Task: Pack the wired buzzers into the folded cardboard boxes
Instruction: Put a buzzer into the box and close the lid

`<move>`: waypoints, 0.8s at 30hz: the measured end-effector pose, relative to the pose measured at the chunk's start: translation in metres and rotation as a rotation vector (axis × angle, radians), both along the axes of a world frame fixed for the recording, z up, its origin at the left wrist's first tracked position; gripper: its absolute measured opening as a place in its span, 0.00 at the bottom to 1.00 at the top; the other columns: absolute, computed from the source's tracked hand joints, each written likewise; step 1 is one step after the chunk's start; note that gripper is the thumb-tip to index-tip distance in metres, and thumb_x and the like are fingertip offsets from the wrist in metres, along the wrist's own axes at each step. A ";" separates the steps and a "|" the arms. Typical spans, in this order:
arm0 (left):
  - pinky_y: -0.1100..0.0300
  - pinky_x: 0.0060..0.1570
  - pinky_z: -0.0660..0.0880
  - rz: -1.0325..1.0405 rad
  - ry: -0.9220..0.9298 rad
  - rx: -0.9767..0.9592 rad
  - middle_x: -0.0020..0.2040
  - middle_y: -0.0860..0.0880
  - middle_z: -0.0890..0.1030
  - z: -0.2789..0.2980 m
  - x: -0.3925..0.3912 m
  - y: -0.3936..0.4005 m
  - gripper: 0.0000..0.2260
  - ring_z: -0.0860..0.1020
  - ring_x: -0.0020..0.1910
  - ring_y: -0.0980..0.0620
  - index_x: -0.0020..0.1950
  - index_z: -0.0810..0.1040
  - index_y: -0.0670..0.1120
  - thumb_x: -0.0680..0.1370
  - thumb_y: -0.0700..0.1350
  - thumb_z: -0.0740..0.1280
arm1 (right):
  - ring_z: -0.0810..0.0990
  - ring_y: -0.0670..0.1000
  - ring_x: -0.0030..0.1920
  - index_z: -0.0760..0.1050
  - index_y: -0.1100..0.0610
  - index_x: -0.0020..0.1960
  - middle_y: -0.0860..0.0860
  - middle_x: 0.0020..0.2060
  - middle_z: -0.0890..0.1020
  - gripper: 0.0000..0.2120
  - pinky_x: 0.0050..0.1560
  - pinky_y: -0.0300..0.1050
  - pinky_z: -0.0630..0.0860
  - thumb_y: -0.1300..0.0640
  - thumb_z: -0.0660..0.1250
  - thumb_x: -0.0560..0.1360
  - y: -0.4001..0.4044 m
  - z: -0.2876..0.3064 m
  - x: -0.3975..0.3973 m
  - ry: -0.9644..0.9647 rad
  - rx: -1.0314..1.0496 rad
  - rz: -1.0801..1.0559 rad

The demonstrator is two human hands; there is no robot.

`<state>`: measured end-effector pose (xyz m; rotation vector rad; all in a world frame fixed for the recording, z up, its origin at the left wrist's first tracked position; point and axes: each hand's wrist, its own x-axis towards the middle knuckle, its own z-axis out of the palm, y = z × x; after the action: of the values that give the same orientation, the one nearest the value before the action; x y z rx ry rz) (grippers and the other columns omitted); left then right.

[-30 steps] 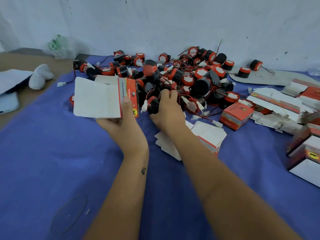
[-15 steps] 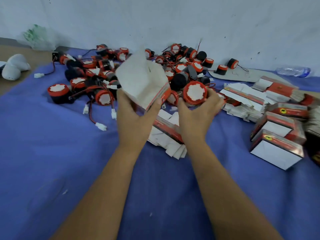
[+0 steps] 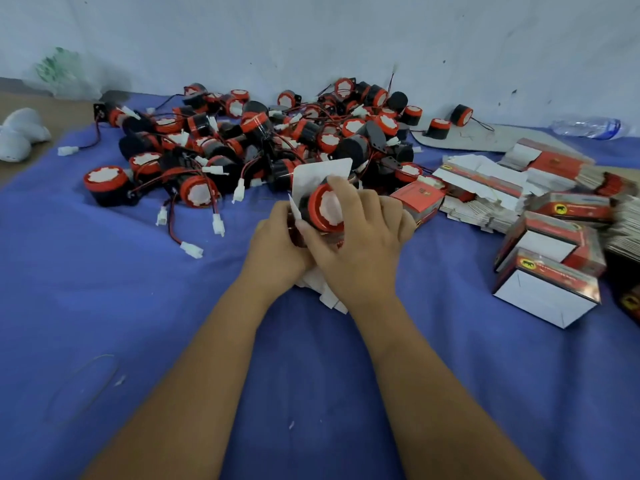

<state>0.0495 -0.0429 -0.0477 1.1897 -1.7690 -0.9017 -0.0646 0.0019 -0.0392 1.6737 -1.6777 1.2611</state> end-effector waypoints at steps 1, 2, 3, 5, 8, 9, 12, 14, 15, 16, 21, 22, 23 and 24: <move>0.63 0.44 0.79 -0.014 0.021 0.019 0.50 0.55 0.81 -0.001 0.001 -0.002 0.20 0.80 0.45 0.61 0.56 0.70 0.53 0.70 0.46 0.76 | 0.70 0.54 0.54 0.72 0.47 0.68 0.49 0.51 0.78 0.27 0.57 0.56 0.66 0.37 0.64 0.73 0.000 0.000 -0.003 0.010 0.054 -0.008; 0.67 0.42 0.78 -0.022 0.031 0.032 0.50 0.57 0.81 -0.001 0.002 -0.003 0.22 0.80 0.44 0.64 0.57 0.69 0.54 0.69 0.45 0.77 | 0.70 0.54 0.54 0.72 0.46 0.69 0.49 0.51 0.78 0.27 0.57 0.55 0.65 0.36 0.62 0.73 0.000 -0.001 -0.006 0.022 0.097 -0.021; 0.68 0.41 0.77 -0.026 0.039 0.042 0.50 0.58 0.81 -0.002 0.003 -0.004 0.24 0.79 0.44 0.66 0.58 0.69 0.55 0.69 0.44 0.78 | 0.71 0.54 0.54 0.72 0.45 0.69 0.48 0.52 0.78 0.27 0.56 0.53 0.63 0.35 0.61 0.74 0.000 -0.001 -0.007 0.039 0.121 -0.038; 0.67 0.42 0.78 -0.029 0.055 0.046 0.49 0.58 0.81 -0.002 0.003 -0.006 0.24 0.80 0.45 0.66 0.58 0.70 0.54 0.69 0.42 0.78 | 0.73 0.54 0.52 0.72 0.46 0.69 0.47 0.52 0.80 0.27 0.54 0.50 0.60 0.35 0.59 0.74 0.001 0.001 -0.006 0.073 0.135 -0.070; 0.71 0.43 0.76 -0.037 0.057 0.028 0.49 0.59 0.80 -0.003 0.004 -0.006 0.23 0.79 0.46 0.67 0.59 0.70 0.53 0.71 0.39 0.76 | 0.76 0.54 0.47 0.78 0.48 0.61 0.48 0.48 0.82 0.24 0.51 0.49 0.60 0.35 0.65 0.72 0.001 0.004 -0.003 0.081 0.090 -0.082; 0.73 0.42 0.75 -0.043 0.055 0.022 0.49 0.59 0.80 -0.003 0.004 -0.006 0.23 0.79 0.45 0.68 0.60 0.70 0.53 0.71 0.38 0.76 | 0.76 0.55 0.46 0.79 0.49 0.58 0.49 0.47 0.82 0.23 0.51 0.49 0.61 0.35 0.67 0.71 0.001 0.004 -0.002 0.080 0.073 -0.087; 0.73 0.42 0.75 -0.062 0.072 0.029 0.50 0.59 0.80 -0.002 0.006 -0.005 0.23 0.79 0.45 0.68 0.61 0.71 0.51 0.71 0.37 0.75 | 0.77 0.57 0.43 0.80 0.52 0.52 0.51 0.42 0.81 0.22 0.49 0.50 0.61 0.35 0.70 0.69 0.000 0.004 -0.002 0.087 0.058 -0.115; 0.74 0.43 0.75 -0.082 0.075 0.038 0.50 0.60 0.80 -0.001 0.008 -0.005 0.22 0.79 0.47 0.68 0.62 0.72 0.51 0.72 0.38 0.75 | 0.77 0.57 0.42 0.81 0.53 0.51 0.52 0.41 0.81 0.22 0.49 0.50 0.62 0.36 0.70 0.70 0.000 0.005 -0.001 0.091 0.052 -0.109; 0.73 0.45 0.75 -0.097 0.075 0.038 0.51 0.60 0.80 0.000 0.009 -0.005 0.22 0.79 0.47 0.68 0.62 0.72 0.51 0.72 0.39 0.74 | 0.77 0.56 0.42 0.81 0.54 0.51 0.52 0.41 0.82 0.21 0.49 0.50 0.63 0.37 0.69 0.71 0.000 0.006 0.000 0.089 0.039 -0.084; 0.72 0.47 0.75 -0.111 0.077 0.037 0.52 0.59 0.80 0.000 0.010 -0.006 0.21 0.79 0.49 0.67 0.63 0.72 0.50 0.73 0.41 0.73 | 0.78 0.56 0.42 0.82 0.54 0.52 0.51 0.41 0.82 0.19 0.49 0.49 0.64 0.40 0.69 0.71 0.001 0.007 0.000 0.082 0.024 -0.044; 0.73 0.45 0.74 -0.132 0.087 0.038 0.51 0.59 0.80 0.002 0.012 -0.006 0.21 0.79 0.47 0.67 0.63 0.72 0.51 0.73 0.41 0.73 | 0.79 0.55 0.42 0.82 0.55 0.54 0.50 0.40 0.82 0.16 0.49 0.49 0.66 0.49 0.66 0.70 0.002 0.009 -0.002 0.044 0.014 0.042; 0.74 0.44 0.73 -0.135 0.087 0.035 0.51 0.59 0.80 0.002 0.012 -0.007 0.21 0.78 0.47 0.68 0.63 0.72 0.51 0.73 0.41 0.73 | 0.79 0.55 0.42 0.82 0.55 0.53 0.50 0.40 0.82 0.15 0.49 0.49 0.66 0.49 0.67 0.70 0.001 0.009 -0.001 0.048 0.010 0.029; 0.75 0.44 0.73 -0.139 0.087 0.034 0.51 0.59 0.80 0.002 0.012 -0.007 0.21 0.78 0.47 0.68 0.63 0.71 0.51 0.73 0.41 0.73 | 0.79 0.55 0.41 0.82 0.55 0.53 0.51 0.40 0.82 0.15 0.48 0.49 0.66 0.49 0.68 0.70 0.000 0.009 -0.001 0.062 0.003 0.012; 0.75 0.44 0.73 -0.142 0.090 0.035 0.51 0.60 0.80 0.001 0.012 -0.007 0.21 0.78 0.47 0.69 0.63 0.71 0.51 0.73 0.41 0.73 | 0.79 0.55 0.40 0.82 0.55 0.52 0.51 0.40 0.82 0.15 0.47 0.49 0.66 0.48 0.68 0.71 -0.001 0.009 0.000 0.089 -0.008 -0.007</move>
<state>0.0615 -0.0496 -0.0463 1.0387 -1.7886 -1.0561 -0.0647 0.0013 -0.0302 1.6925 -1.6232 1.1712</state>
